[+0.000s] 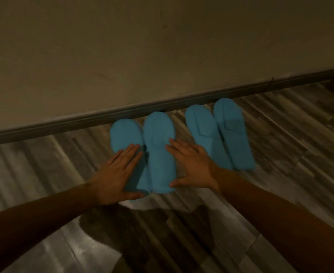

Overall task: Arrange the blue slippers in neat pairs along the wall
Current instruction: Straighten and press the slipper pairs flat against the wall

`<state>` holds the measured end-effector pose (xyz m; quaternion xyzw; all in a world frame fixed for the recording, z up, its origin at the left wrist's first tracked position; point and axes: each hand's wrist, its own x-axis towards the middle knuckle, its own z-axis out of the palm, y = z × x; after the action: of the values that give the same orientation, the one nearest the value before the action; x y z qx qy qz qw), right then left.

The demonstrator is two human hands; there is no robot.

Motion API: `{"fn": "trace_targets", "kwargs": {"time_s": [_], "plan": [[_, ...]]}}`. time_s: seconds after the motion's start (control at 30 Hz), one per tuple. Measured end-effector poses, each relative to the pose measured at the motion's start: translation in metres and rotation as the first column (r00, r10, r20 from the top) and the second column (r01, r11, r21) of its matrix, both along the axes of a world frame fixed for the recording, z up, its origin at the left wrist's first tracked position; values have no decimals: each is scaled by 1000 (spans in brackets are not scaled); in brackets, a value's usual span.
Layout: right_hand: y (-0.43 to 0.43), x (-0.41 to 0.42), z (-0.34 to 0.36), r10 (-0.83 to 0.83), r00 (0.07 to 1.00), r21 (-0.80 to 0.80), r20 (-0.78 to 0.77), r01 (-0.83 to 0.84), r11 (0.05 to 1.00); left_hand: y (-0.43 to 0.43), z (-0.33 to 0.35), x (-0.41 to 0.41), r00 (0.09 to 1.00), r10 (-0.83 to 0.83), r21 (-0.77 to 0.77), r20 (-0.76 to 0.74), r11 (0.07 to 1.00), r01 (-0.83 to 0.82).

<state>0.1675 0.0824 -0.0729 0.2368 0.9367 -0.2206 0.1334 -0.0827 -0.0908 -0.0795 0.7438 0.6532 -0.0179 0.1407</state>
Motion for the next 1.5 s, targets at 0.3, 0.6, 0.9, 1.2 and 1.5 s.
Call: {"fn": "trace_targets", "kwargs": {"time_s": [0.3, 0.6, 0.9, 1.2, 1.5], "plan": [[-28, -27, -21, 72, 994, 60, 87, -77, 995, -30, -21, -10, 995, 92, -79, 29, 993, -90], [-26, -29, -21, 38, 995, -55, 94, -33, 998, -29, -33, -9, 992, 108, -67, 60, 992, -104], [-25, -30, -20, 48, 995, -63, 84, -43, 997, -28, -36, -9, 992, 110, -46, 63, 993, -107], [-26, -33, -19, 52, 993, -51, 108, -46, 998, -27, -35, -8, 991, 115, -62, 62, 992, -111], [-30, -29, -7, 22, 999, 36, 30, -24, 999, -28, -22, -7, 986, 147, -14, 81, 989, -147]]}}
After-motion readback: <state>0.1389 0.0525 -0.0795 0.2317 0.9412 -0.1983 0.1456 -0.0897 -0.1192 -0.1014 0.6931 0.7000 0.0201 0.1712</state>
